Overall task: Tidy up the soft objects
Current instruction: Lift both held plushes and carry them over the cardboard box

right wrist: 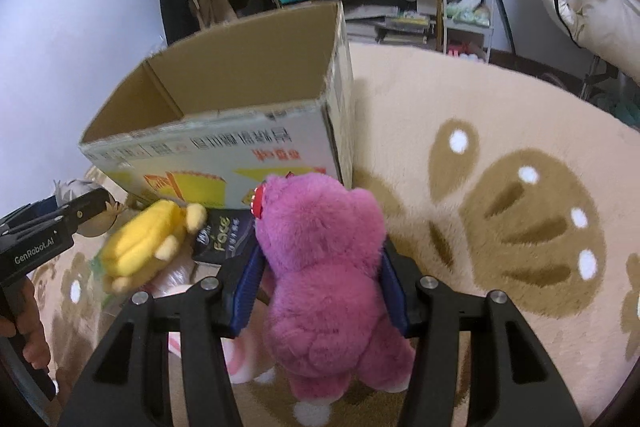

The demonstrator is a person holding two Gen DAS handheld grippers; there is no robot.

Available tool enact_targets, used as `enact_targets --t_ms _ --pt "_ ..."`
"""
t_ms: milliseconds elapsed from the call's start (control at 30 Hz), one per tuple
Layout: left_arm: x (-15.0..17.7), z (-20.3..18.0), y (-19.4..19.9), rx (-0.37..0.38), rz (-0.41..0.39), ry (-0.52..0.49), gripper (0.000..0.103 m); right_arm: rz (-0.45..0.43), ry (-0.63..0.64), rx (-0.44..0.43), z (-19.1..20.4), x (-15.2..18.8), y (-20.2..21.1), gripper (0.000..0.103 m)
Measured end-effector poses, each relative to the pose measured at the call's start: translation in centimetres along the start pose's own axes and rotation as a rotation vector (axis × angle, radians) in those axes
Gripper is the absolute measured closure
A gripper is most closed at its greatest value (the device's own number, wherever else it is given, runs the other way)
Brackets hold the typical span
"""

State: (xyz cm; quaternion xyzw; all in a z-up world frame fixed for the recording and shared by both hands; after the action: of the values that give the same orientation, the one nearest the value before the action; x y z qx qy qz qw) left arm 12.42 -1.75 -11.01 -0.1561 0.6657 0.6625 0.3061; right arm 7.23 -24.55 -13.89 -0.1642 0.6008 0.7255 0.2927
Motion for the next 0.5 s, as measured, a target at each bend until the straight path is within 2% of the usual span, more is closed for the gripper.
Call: enact_targets --t_ms 267,500 --pt "-0.4 0.1 4.1 -0.038 -0.089 -0.041 0.041 -0.095 0.012 -0.025 0.6 -1.0 4.4 0.046" --pt "-2.9 0.0 8.0 -0.037 -0.205 -0.072 0.040 -0.190 0.046 -0.065 1.2 -3.3 7.9 0.046"
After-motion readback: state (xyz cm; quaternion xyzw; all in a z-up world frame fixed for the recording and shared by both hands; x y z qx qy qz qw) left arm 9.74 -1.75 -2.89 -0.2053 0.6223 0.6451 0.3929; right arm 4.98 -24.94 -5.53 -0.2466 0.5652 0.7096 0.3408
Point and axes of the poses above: each gripper's, at about its wrist camera, not at the fingertips, and y roughly against the way its jaws point, z to its left, x to its underside, the point moved 1 cm from there along -y, roughly the way its jaws point, and after that the axes turned 1 degree about x, right-handed, at the moved point
